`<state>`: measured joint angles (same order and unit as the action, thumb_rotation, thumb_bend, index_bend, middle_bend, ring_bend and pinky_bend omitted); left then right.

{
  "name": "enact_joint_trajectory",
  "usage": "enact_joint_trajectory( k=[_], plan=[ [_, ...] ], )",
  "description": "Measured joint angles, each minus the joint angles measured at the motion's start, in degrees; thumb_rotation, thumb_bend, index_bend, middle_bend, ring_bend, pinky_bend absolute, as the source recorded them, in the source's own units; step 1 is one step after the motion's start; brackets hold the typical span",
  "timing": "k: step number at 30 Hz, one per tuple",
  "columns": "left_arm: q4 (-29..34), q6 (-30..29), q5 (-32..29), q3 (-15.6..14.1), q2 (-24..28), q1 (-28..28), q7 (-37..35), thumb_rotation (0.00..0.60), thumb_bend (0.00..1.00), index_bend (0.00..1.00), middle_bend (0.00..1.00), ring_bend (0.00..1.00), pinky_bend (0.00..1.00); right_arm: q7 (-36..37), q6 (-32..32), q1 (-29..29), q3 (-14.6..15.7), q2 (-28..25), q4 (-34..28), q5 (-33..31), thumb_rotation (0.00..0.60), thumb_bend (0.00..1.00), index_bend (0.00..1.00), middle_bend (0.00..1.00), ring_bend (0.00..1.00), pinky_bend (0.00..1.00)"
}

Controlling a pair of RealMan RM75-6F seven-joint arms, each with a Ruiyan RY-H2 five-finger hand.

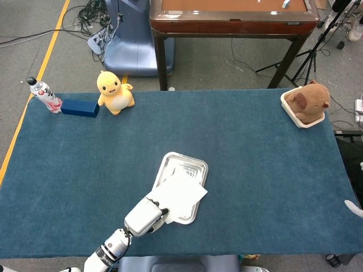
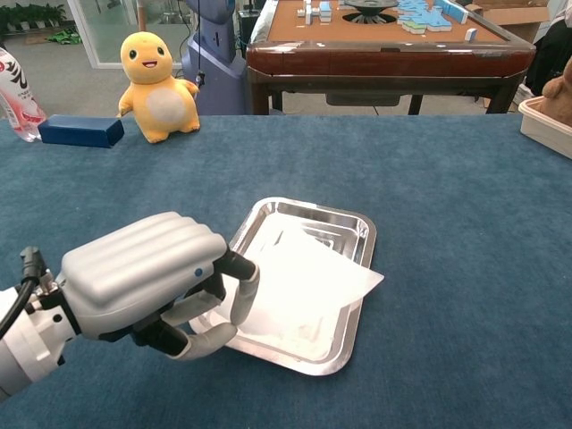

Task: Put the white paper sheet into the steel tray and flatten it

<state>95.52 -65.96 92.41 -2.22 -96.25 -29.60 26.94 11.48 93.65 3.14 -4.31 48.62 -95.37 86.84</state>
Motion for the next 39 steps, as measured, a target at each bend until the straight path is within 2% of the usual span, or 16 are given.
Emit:
enact_joint_trajectory(
  k=[7,14,18,27,31,34,36,39],
  plan=[
    [-0.37,0.05,0.61,-0.29,-0.25,0.0,-0.5,0.6,0.45,0.52,0.96,0.68,0.74,0.18,0.59,0.29,-0.1,-0.19,-0.06,0.14,0.6,0.0,0.2,0.3,0.16,0.33],
    [-0.67,0.07,0.9,-0.37,-0.35,0.06,-0.59,0.6,0.26,0.45,0.96,0.68,0.74,0.35,0.63,0.31,-0.22,-0.11,-0.01,0.04,0.6,0.0,0.2,0.3,0.16,0.33],
    [-0.83,0.36,0.84,-0.47,-0.42,0.06,-0.9,0.6,0.19,0.41,0.96,0.68,0.74,0.39,0.74,0.36,-0.3,-0.07,0.08,-0.03,0.6,0.0,0.2,0.3,0.16,0.33],
    [-0.9,0.47,0.56,-0.55,-0.01,0.29,-0.07,0.6,0.17,0.35,0.96,0.68,0.74,0.24,0.52,0.33,-0.21,-0.11,0.09,0.17,0.6,0.0,0.2,0.3,0.16,0.33],
    [-0.34,0.59,0.28,-0.41,1.24,0.3,0.34,0.6,0.18,0.3,0.96,0.67,0.74,0.2,0.53,0.31,-0.1,-0.11,0.02,0.52,0.6,0.0,0.2,0.3,0.16,0.33],
    [0.61,1.26,0.01,-0.32,3.07,-0.02,0.44,0.6,0.26,0.23,0.95,0.67,0.74,0.17,0.57,0.31,-0.05,-0.1,-0.04,0.71,0.6,0.0,0.2,0.3,0.16,0.33],
    [1.57,2.12,-0.3,-0.24,4.76,-0.42,0.65,0.6,0.38,0.18,0.93,0.66,0.75,0.13,0.55,0.28,-0.03,-0.1,-0.06,0.78,0.6,0.0,0.2,0.3,0.16,0.33],
    [3.26,4.05,-0.94,-0.14,7.56,-1.31,1.43,0.6,0.51,0.11,0.89,0.65,0.75,0.1,0.51,0.27,-0.01,-0.09,-0.06,0.8,0.6,0.0,0.2,0.3,0.16,0.33]
  ],
)
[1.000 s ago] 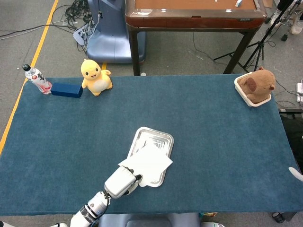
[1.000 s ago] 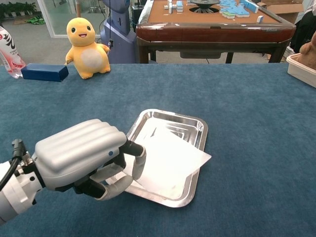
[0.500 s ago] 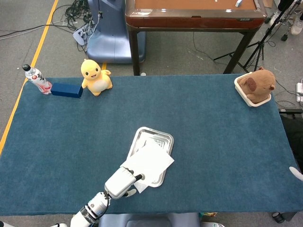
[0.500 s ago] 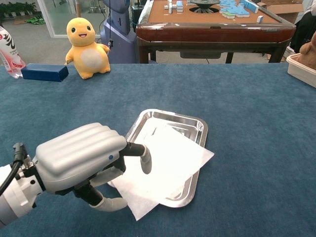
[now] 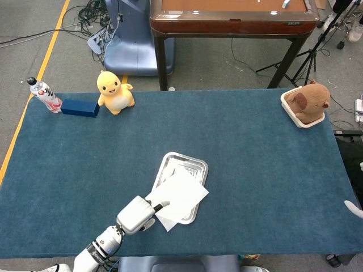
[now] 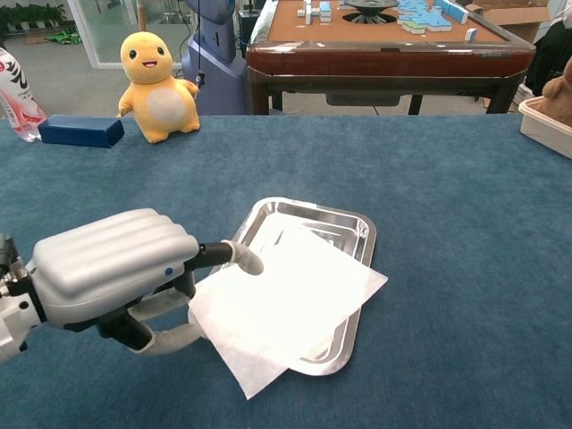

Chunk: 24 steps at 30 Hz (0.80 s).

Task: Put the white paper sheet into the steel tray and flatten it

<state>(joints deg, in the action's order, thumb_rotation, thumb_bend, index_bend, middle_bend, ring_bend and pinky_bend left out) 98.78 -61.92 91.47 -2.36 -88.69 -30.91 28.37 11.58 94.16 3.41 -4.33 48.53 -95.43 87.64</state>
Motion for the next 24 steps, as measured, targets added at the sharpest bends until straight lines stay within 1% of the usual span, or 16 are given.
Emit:
enact_joint_trajectory(
  k=[2,4,6,9,12,16,20,24],
  plan=[
    [0.92,1.4,-0.39,0.05,1.8,-0.69,1.12,0.6,0.59,0.09,0.88,0.64,0.78,0.01,-0.06,-0.02,0.0,0.0,-0.03,-0.02,0.6,0.0,0.2,0.3,0.16,0.33],
    [1.67,2.88,-0.61,0.07,3.81,-1.55,3.1,0.6,0.64,0.09,0.88,0.64,0.8,-0.01,-0.13,-0.05,-0.01,0.01,-0.01,-0.06,0.6,0.0,0.2,0.3,0.16,0.33],
    [2.04,3.85,-0.53,0.13,5.11,-2.3,5.67,0.6,0.65,0.09,0.9,0.66,0.81,-0.03,-0.25,-0.09,0.0,0.03,0.02,-0.1,0.6,0.0,0.2,0.3,0.16,0.33],
    [2.36,5.11,-0.27,0.31,6.62,-3.47,9.39,0.6,0.65,0.09,0.96,0.7,0.81,-0.06,-0.3,-0.13,0.0,0.08,0.05,-0.11,0.6,0.0,0.2,0.3,0.16,0.33],
    [2.63,6.56,-0.34,0.6,7.69,-4.59,10.47,0.6,0.66,0.11,0.99,0.72,0.81,-0.05,-0.3,-0.14,-0.03,0.08,0.05,-0.15,0.6,0.0,0.2,0.3,0.16,0.33],
    [2.9,8.5,-0.91,0.93,8.31,-5.88,11.26,0.6,0.71,0.13,1.0,0.74,0.82,0.01,-0.36,-0.14,-0.06,0.06,0.07,-0.28,0.6,0.0,0.2,0.3,0.16,0.33],
    [3.17,10.53,-1.78,1.2,8.52,-7.18,11.62,0.6,0.78,0.17,1.0,0.77,0.83,0.12,-0.33,-0.12,-0.06,0.02,0.1,-0.29,0.6,0.0,0.2,0.3,0.16,0.33],
    [4.24,12.81,-4.5,1.72,8.96,-8.35,12.08,0.6,0.81,0.18,1.0,0.78,0.83,0.33,-0.19,-0.07,-0.16,-0.02,0.18,-0.39,0.6,0.0,0.2,0.3,0.16,0.33]
  ],
)
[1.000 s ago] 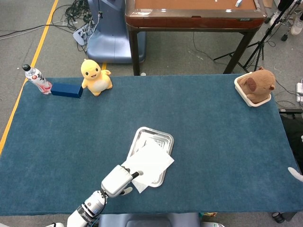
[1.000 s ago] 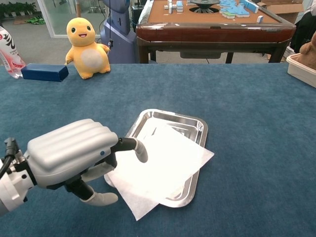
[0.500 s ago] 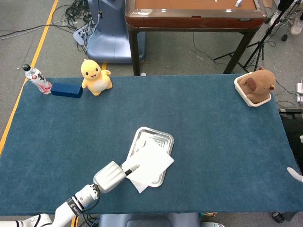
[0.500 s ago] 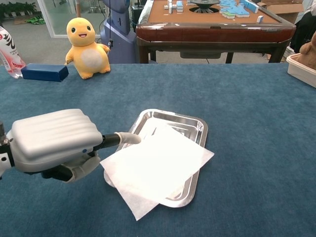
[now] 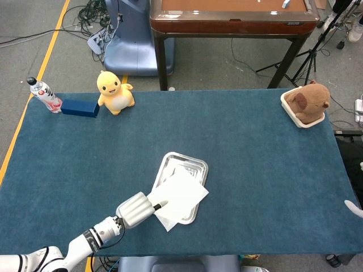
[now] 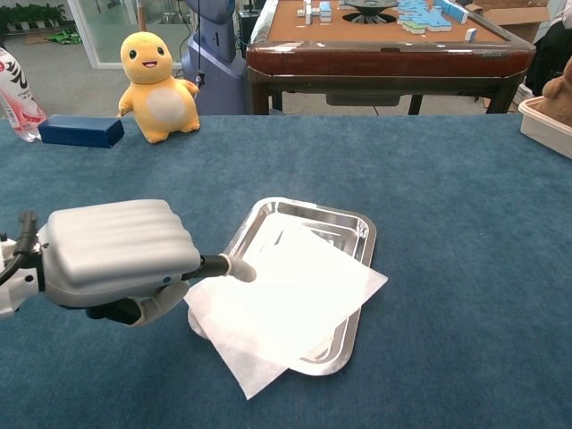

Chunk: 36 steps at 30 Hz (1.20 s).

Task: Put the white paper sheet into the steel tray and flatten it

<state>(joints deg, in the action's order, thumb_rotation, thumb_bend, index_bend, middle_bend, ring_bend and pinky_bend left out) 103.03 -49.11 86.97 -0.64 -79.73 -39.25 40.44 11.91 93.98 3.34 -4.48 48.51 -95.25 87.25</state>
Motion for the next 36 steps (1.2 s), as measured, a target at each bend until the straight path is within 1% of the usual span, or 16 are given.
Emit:
enact_joint_trajectory(
  k=[5,9,15,18,36],
  plan=[
    [2.52,2.27,-5.62,0.72,0.57,-1.3,3.31,0.6,0.84,0.2,1.0,0.79,0.84,0.21,-0.06,-0.01,0.01,-0.01,0.09,0.01,0.6,0.0,0.2,0.3,0.16,0.33],
    [4.94,3.34,-11.92,1.17,0.85,-2.74,8.27,0.6,0.84,0.2,1.0,0.79,0.84,0.3,0.38,0.18,-0.26,-0.03,0.17,-0.52,0.6,0.0,0.2,0.3,0.16,0.33],
    [7.32,3.49,-20.4,1.12,0.38,-5.51,14.2,0.6,0.84,0.2,1.0,0.79,0.84,1.22,1.7,0.83,-0.51,-0.51,0.26,-0.59,0.6,0.0,0.2,0.3,0.16,0.33],
    [7.57,2.95,-22.99,0.63,-0.58,-6.93,15.86,0.6,0.84,0.2,1.0,0.79,0.84,1.48,2.07,1.08,-0.58,-0.73,0.27,-0.6,0.6,0.0,0.2,0.3,0.16,0.33],
    [5.9,-0.81,-30.03,-2.05,-4.69,-11.31,17.5,0.6,0.84,0.21,1.0,0.79,0.84,1.84,2.58,1.41,-0.78,-0.87,0.26,-0.59,0.6,0.0,0.2,0.3,0.16,0.33]
  ],
)
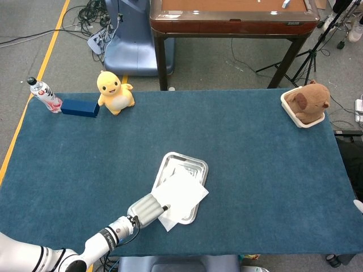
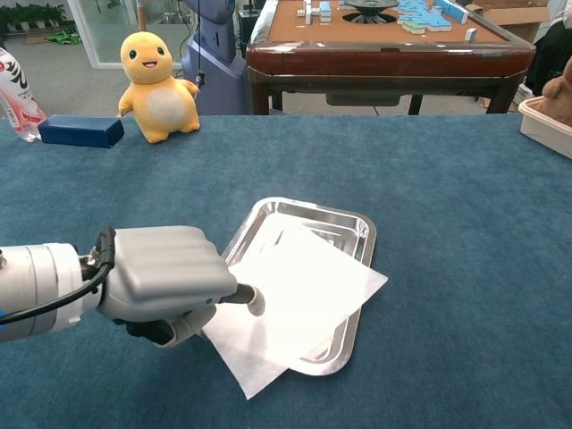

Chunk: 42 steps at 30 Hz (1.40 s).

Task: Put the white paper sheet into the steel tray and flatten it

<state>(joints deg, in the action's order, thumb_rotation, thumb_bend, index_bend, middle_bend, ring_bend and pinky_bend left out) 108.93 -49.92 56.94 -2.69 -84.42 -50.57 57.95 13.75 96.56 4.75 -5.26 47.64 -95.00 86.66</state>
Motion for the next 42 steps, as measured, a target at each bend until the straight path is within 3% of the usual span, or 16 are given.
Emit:
enact_joint_trajectory(
  k=[21,42],
  plan=[
    [-1.89,-3.42,-7.0,-2.08,-3.38,-4.02,0.87,0.6,0.84,0.21,1.0,0.79,0.84,0.36,0.05,0.15,-0.1,-0.06,0.16,-0.02,0.6,0.0,0.2,0.3,0.16,0.33],
    [-2.77,-5.25,-9.37,-2.33,-5.54,-6.56,0.06,0.6,0.84,0.21,1.0,0.79,0.84,0.59,0.43,0.34,-0.2,-0.1,0.23,0.09,0.6,0.0,0.2,0.3,0.16,0.33]
  ],
)
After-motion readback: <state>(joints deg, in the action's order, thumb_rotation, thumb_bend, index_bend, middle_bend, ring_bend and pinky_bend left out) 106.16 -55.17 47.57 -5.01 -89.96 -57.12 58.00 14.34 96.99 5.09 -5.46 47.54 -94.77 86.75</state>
